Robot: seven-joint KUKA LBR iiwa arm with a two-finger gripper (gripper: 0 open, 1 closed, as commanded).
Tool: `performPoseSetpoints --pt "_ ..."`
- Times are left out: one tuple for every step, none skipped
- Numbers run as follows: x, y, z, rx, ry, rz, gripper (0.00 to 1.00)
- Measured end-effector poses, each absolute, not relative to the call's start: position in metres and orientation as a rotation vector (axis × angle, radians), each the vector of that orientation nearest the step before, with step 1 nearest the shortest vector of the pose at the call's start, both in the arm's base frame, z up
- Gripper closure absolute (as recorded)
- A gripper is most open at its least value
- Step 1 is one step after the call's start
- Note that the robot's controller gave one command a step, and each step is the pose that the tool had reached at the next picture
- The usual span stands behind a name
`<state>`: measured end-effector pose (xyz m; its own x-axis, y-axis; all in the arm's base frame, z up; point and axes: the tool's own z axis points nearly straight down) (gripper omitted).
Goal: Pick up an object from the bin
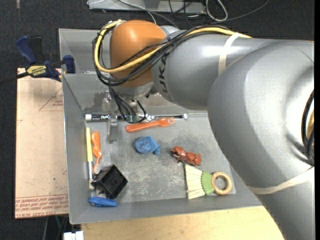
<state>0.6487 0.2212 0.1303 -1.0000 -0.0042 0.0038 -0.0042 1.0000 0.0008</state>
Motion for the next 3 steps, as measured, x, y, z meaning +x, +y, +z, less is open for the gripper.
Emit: performPoseSetpoints --pt "0.65 0.22 0.136 0.001 -3.143 -0.003 0.0" --pt "0.641 0.143 0.072 0.297 -3.125 -0.001 0.0" --pt "0.592 0.111 0.127 -0.067 -3.143 -0.006 0.0"
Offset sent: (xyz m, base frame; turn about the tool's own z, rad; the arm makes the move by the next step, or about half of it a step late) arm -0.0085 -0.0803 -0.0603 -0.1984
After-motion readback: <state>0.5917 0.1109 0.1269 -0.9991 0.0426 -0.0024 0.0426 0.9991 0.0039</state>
